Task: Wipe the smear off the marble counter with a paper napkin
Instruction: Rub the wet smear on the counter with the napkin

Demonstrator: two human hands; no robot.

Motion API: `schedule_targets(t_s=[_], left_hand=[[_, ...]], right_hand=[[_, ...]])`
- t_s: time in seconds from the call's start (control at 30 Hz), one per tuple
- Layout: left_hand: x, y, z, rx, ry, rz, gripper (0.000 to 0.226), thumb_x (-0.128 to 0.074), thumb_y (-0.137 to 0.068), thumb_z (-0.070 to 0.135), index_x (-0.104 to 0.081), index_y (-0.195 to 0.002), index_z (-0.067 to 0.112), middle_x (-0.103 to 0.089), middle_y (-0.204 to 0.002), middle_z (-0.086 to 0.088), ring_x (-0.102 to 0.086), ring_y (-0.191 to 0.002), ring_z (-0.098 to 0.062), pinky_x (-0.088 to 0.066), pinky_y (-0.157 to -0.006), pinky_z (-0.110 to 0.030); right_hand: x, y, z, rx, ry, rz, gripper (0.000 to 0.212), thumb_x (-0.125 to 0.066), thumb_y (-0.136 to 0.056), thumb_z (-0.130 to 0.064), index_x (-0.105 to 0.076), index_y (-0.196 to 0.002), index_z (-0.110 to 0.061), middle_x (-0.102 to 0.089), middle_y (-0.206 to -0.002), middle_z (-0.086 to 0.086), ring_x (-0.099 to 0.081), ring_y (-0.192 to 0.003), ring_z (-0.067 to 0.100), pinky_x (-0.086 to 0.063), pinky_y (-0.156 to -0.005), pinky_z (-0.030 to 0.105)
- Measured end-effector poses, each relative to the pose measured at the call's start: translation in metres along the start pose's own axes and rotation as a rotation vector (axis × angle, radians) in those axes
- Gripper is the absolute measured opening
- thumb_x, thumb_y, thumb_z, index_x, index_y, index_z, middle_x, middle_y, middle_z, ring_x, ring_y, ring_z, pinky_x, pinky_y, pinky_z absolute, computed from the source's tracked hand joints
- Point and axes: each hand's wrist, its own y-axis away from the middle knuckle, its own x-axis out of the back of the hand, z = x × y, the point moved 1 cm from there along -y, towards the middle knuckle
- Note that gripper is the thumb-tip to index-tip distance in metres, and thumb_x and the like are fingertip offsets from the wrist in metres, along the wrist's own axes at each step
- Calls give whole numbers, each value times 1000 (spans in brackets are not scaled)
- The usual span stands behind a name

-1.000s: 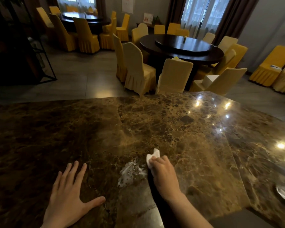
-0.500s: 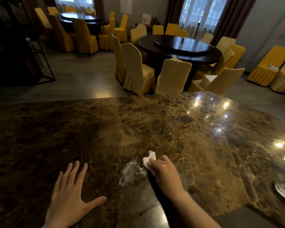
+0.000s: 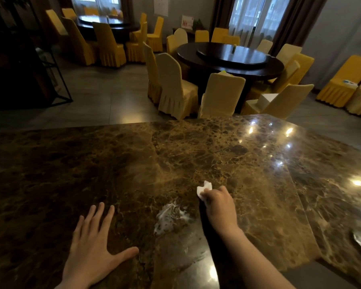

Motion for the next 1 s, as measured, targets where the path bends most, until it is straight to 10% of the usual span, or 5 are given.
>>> schedule_targets(t_s=[1.0], left_hand=[[0, 1, -2, -12, 17, -3, 143, -14, -46, 117, 28, -153, 31, 35, -164, 3, 37, -149, -16, 15, -128, -48]], right_hand=[[-31, 69, -53, 275, -35, -82, 11, -79, -84, -14, -74, -87, -24, -69, -89, -9, -59, -82, 15, -49, -63, 30]])
